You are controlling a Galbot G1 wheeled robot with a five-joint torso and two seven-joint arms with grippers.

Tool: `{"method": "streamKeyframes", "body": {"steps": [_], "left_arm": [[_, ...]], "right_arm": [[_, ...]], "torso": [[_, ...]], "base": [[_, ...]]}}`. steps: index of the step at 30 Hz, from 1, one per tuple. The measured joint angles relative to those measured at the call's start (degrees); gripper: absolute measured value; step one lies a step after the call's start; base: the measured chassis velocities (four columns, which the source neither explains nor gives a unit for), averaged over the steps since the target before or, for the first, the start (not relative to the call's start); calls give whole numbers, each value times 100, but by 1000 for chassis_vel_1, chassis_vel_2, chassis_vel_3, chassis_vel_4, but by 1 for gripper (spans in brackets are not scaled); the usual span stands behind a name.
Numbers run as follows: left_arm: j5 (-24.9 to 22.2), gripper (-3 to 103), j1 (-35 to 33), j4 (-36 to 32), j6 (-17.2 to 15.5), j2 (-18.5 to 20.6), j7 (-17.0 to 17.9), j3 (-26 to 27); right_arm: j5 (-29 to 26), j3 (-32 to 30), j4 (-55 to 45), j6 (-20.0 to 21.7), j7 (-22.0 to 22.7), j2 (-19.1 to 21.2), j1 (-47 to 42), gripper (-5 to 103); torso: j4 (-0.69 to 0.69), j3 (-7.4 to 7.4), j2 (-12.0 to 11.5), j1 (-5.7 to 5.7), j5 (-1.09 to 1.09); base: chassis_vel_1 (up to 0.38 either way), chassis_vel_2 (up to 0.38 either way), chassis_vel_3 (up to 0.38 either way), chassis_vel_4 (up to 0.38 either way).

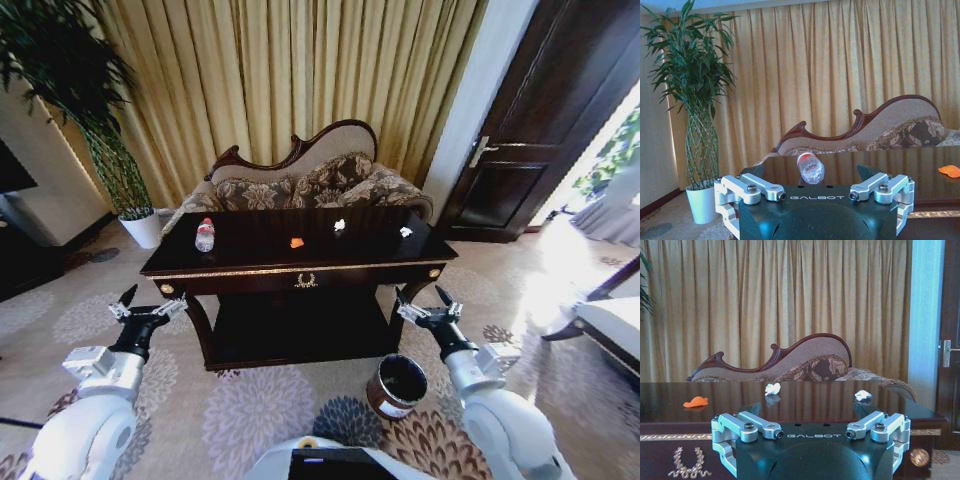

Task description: Move to the front of the table and place the trash on the table into the trash bin.

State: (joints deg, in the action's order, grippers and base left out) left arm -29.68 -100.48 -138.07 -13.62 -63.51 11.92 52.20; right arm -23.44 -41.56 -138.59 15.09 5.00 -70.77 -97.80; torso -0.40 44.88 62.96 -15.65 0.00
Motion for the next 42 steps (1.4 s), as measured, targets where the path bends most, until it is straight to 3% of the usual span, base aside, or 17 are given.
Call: {"method": "streamKeyframes", "body": {"steps": [22, 27, 34, 42], "left_arm": [[15, 100, -13, -4, 22, -26, -25, -34], [7, 100, -40, -57, 24, 4, -23, -4], [4, 100, -108, -138, 22, -5, -13, 20], [52, 100, -198, -167, 12, -56, 17, 23]], "right_arm": [[-46, 4, 76, 44, -92, 148, 235, 100], [-679, 9, 111, 566, 305, 510, 655, 100], [-1155, 18, 483, 758, 497, 948, 1187, 100], [-1470, 539, 1420, 1142, 804, 1356, 2307, 100]], "torso": [[-1, 1, -2, -3, 0], [1, -1, 0, 0, 0], [-1, 0, 1, 1, 2], [-1, 0, 0, 0, 1]], "base": [[-122, 118, 129, -126], [0, 0, 0, 0], [0, 0, 0, 0], [0, 0, 0, 0]]}}
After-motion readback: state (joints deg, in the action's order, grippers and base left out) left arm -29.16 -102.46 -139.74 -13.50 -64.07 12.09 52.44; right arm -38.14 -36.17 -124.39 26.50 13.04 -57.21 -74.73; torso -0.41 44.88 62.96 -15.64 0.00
